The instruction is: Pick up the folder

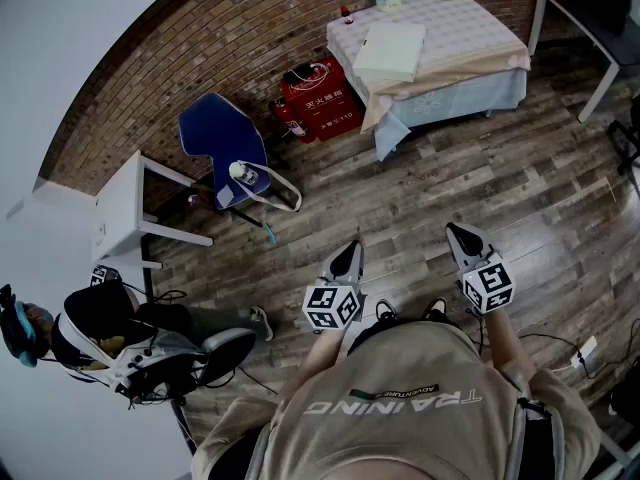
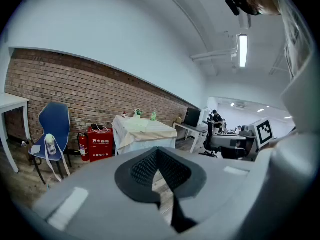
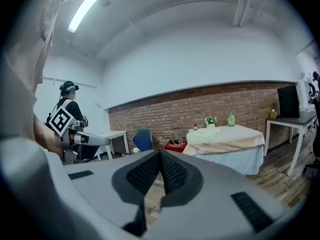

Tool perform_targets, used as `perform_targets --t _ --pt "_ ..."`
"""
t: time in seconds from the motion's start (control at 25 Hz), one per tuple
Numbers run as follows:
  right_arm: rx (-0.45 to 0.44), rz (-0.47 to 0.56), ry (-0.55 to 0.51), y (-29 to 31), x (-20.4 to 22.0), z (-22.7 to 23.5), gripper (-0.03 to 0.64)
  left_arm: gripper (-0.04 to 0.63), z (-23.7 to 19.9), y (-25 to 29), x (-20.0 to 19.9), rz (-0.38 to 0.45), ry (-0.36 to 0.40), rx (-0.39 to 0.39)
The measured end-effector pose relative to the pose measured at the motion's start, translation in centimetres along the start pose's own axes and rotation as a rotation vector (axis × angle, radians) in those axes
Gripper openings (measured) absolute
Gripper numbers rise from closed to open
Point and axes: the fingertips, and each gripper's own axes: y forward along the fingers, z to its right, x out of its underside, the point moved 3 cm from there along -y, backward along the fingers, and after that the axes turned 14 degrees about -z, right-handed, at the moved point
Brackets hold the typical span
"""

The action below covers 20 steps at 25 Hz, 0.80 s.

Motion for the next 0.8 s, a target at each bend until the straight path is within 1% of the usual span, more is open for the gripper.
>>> perform_targets --t 0.12,0.28,0.4,0.48,0.64,0.72,0.8 --pt "-0.016 0.018 0.0 1.1 -1.0 1.2 0.011 0.006 0.2 0.9 -0.9 -0.004 0.049 -0.012" --pt "-0.029 0.022 -0.025 2.0 -1.2 2.8 0.011 0.006 1.0 1.8 -0.3 -0.032 0.112 -0.04" --pt "-0.041 0.02 -0.038 2.4 -1.5 4.2 0.011 0.006 0.9 2.7 -0.8 -0.036 0.116 -0.051" --pt "-0.034 0.026 -0.032 2.7 -1.9 5.3 0.011 0.006 0.5 4.0 -1.7 -0.037 0.101 -0.039" --pt "0.015 -0.006 -0.008 3.5 -1.7 7.2 0.011 0.006 -0.3 7.6 -3.9 -0.039 0.11 0.019" --pt "0.042 -0.012 0.009 4.3 -2.4 8.3 0.011 0.006 -1.1 9.7 -5.6 -0.018 0.102 0.058" --pt "0.066 -0.01 0.026 5.5 -3.4 8.5 0.011 0.006 -2.5 11.0 -7.2 0.019 0.102 0.076"
